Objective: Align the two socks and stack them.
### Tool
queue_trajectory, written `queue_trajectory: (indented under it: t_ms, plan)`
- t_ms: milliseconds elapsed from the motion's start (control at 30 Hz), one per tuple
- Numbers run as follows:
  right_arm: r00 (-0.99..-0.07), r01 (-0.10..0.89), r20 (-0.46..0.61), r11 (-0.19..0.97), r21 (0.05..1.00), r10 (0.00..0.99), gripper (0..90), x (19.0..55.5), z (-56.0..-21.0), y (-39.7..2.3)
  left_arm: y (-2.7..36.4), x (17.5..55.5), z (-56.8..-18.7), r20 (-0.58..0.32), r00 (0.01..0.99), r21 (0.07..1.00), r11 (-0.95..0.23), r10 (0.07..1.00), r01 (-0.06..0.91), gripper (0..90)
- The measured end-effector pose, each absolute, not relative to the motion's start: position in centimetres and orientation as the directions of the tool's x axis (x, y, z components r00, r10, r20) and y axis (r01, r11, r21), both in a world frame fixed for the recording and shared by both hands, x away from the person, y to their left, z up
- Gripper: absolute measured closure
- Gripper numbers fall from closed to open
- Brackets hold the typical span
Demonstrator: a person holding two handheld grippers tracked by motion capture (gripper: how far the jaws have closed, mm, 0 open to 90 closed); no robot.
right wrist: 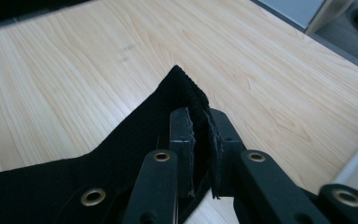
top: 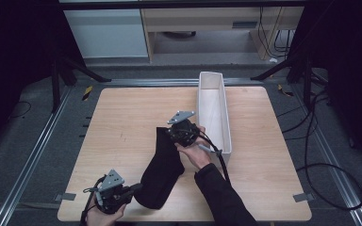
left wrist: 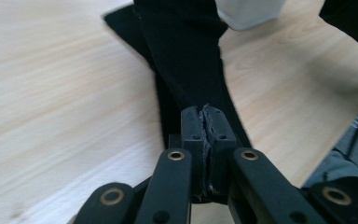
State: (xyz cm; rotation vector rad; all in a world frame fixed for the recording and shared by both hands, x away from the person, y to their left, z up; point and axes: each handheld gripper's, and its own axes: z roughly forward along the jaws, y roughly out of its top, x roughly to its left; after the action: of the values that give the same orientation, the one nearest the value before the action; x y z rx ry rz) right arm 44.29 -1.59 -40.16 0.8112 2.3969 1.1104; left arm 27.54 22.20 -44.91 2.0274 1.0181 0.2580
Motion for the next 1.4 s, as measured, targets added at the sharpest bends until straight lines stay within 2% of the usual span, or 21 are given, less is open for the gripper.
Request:
queue_trajectory:
  t_ms: [367, 733, 1067, 1133, 1200, 1400]
  plan:
    - [-0.77, 0.35, -0.117, 0.569, 0.744, 0.627, 82.0, 44.0, -42.1, -1.2, 20.6, 28.1, -46.6, -0.176, 0.663, 0.709, -0.374, 0.728, 0.598, 87.0]
    - [-0.742, 0.345, -0.189, 0.609, 0.714, 0.643, 81.4, 44.1, -44.2, 0.6, 20.3, 28.5, -47.4, -0.161, 0.666, 0.687, -0.401, 0.729, 0.605, 86.9]
    - [-0.685, 0.413, -0.224, 0.622, 0.665, 0.693, 80.1, 45.1, -47.2, 2.0, 20.5, 28.7, -48.0, -0.146, 0.666, 0.669, -0.423, 0.731, 0.611, 86.9]
    - [-0.682, 0.423, -0.222, 0.623, 0.658, 0.697, 77.5, 45.3, -47.9, 2.0, 20.5, 28.8, -48.2, -0.147, 0.665, 0.666, -0.423, 0.732, 0.614, 86.8]
    - [-0.68, 0.41, -0.236, 0.628, 0.662, 0.694, 70.5, 45.4, -48.1, 1.9, 20.5, 28.8, -48.2, -0.145, 0.668, 0.663, -0.429, 0.73, 0.613, 86.8]
    - [-0.685, 0.353, -0.22, 0.581, 0.733, 0.695, 56.3, 44.5, -46.1, 1.4, 20.5, 28.9, -48.3, -0.143, 0.669, 0.662, -0.432, 0.729, 0.613, 86.7]
